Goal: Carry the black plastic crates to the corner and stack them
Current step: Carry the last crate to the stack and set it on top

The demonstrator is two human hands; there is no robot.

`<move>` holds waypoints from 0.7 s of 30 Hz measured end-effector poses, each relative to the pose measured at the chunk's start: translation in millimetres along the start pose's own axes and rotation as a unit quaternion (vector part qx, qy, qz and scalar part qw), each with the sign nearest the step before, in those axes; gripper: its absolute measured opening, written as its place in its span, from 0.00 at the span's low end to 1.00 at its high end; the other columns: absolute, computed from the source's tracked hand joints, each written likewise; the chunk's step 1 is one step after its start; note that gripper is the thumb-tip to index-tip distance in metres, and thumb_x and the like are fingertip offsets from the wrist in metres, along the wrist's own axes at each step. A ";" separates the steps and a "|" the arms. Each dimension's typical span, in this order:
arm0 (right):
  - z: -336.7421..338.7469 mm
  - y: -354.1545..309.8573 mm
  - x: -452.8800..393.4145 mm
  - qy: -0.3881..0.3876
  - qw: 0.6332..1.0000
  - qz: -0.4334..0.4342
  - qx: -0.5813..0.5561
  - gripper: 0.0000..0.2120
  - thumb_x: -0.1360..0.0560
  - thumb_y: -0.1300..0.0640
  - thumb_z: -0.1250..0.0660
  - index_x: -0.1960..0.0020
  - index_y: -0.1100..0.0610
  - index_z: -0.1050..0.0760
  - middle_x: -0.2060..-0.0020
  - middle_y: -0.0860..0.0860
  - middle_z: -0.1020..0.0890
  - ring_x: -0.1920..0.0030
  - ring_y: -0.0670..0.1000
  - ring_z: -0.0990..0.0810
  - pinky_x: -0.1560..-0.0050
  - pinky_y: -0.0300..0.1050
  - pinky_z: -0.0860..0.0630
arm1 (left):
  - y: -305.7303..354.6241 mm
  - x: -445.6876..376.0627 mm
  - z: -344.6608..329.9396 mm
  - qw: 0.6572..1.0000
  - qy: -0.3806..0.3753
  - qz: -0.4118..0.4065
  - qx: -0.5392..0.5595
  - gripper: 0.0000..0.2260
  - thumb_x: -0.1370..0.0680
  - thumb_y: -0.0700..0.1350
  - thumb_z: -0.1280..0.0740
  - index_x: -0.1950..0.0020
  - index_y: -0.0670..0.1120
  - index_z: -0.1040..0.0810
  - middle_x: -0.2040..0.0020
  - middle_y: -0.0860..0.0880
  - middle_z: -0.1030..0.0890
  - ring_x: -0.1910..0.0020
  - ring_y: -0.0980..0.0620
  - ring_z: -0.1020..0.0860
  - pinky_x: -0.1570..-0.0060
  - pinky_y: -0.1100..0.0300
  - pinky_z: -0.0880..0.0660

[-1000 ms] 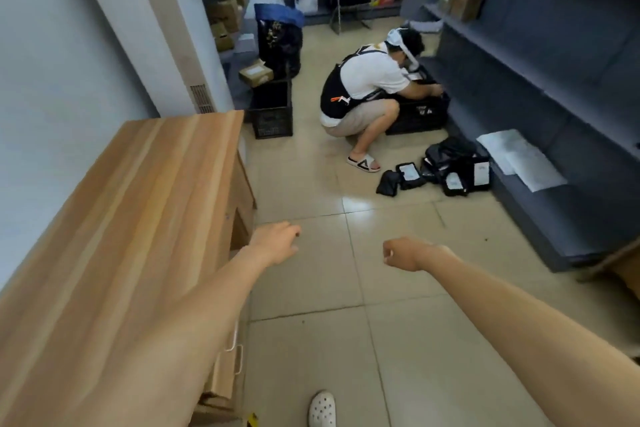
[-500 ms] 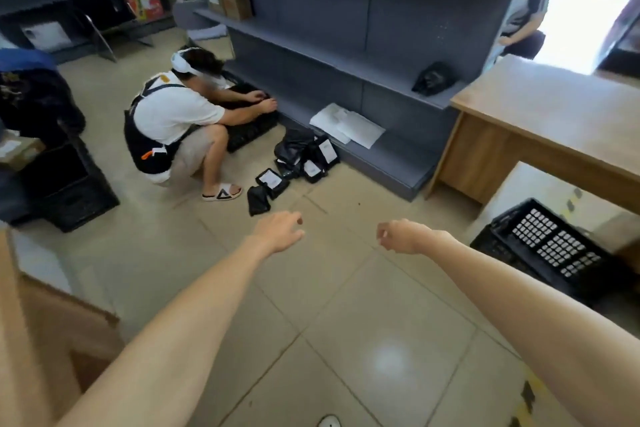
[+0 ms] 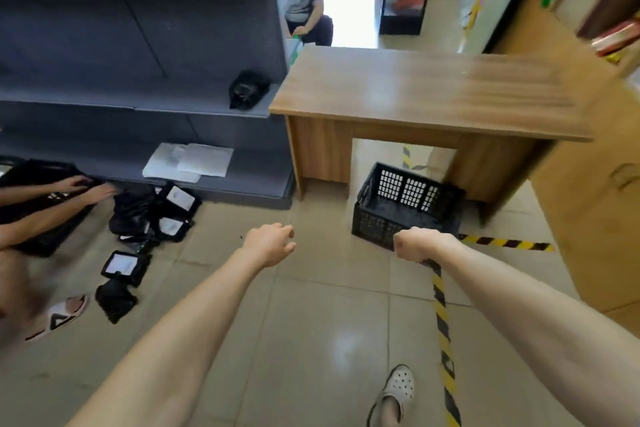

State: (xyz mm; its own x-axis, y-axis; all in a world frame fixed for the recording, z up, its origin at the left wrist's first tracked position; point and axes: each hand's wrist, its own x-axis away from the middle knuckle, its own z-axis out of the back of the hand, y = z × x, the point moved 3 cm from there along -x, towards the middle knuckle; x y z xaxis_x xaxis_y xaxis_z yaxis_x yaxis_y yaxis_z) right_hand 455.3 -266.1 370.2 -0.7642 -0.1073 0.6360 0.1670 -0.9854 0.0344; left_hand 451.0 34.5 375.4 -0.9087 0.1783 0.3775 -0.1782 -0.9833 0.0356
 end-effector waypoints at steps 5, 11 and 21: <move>31.5 92.9 -39.2 -0.004 0.998 -0.025 -0.049 0.15 0.21 0.47 0.41 0.40 0.53 0.25 0.43 0.54 0.21 0.45 0.57 0.21 0.45 0.53 0.23 | 76.5 -94.6 39.8 0.998 0.005 -0.053 -0.025 0.16 0.19 0.54 0.43 0.34 0.51 0.28 0.36 0.47 0.24 0.38 0.44 0.24 0.44 0.52 0.28; 53.4 195.7 -78.0 0.009 0.993 -0.061 -0.103 0.14 0.21 0.48 0.41 0.40 0.51 0.25 0.47 0.52 0.21 0.48 0.55 0.21 0.49 0.49 0.23 | 155.8 -193.6 65.9 0.994 0.009 -0.096 -0.046 0.15 0.20 0.50 0.45 0.35 0.52 0.27 0.37 0.48 0.23 0.40 0.43 0.23 0.45 0.50 0.26; 71.1 285.5 -146.2 -0.038 0.980 -0.092 -0.170 0.11 0.20 0.51 0.41 0.41 0.53 0.26 0.50 0.52 0.22 0.54 0.51 0.22 0.64 0.41 0.29 | 231.9 -334.9 94.8 0.977 -0.003 -0.189 -0.099 0.13 0.18 0.49 0.47 0.40 0.50 0.25 0.43 0.47 0.21 0.44 0.43 0.21 0.52 0.51 0.26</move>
State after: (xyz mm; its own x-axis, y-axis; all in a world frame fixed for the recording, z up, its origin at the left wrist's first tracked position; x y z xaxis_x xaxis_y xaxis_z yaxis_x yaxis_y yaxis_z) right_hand 659.0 -522.3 341.8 -0.7110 0.0744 0.6993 -0.1975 -0.9755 -0.0970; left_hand 749.7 -256.5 345.0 -0.7615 0.5276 0.3766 -0.5711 -0.8208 -0.0048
